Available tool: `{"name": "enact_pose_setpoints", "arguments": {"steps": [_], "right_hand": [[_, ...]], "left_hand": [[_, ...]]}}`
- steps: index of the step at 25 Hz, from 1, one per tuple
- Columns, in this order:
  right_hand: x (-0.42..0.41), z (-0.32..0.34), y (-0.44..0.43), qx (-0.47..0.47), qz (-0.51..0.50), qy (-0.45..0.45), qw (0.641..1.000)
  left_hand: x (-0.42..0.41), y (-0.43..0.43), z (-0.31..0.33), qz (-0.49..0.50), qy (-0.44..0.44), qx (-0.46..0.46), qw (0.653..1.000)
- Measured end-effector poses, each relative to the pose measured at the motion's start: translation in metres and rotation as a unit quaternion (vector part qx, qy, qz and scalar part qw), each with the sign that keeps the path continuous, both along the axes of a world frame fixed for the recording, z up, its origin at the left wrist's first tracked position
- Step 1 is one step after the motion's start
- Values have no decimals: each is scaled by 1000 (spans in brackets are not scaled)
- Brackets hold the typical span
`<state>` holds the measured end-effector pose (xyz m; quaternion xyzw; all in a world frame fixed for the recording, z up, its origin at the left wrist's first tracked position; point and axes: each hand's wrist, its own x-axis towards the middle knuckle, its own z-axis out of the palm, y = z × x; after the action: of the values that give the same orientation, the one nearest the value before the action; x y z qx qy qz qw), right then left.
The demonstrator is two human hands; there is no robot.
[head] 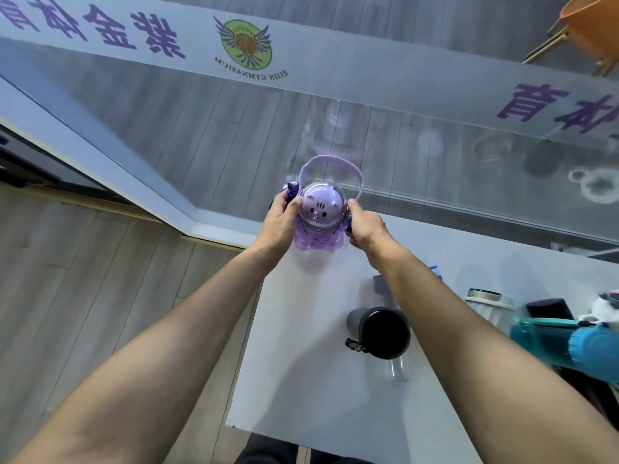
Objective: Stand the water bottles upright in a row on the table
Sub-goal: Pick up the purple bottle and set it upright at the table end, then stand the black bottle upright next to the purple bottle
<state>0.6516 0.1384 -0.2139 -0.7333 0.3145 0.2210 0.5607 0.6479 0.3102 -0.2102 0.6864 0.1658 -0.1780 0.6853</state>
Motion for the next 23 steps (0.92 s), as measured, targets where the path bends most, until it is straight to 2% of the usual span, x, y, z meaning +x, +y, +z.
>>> {"name": "enact_pose_setpoints", "arguments": {"steps": [5, 9, 13, 18, 23], "right_hand": [[-7, 3, -10, -17, 25, -5, 1000], [-31, 21, -25, -68, 21, -69, 995], [-75, 46, -43, -106, 4, -149, 983], [-145, 76, -52, -172, 4, -211, 962], [-212, 83, -42, -205, 22, -276, 939]], "left_hand": [[-3, 4, 7, -2, -20, 89, 996], [-20, 8, 26, -29, -66, 200, 977], [-61, 9, 39, -113, -146, 282, 941], [-121, 0, 52, -218, -227, 308, 898], [-168, -16, 52, -301, -310, 356, 829]]}}
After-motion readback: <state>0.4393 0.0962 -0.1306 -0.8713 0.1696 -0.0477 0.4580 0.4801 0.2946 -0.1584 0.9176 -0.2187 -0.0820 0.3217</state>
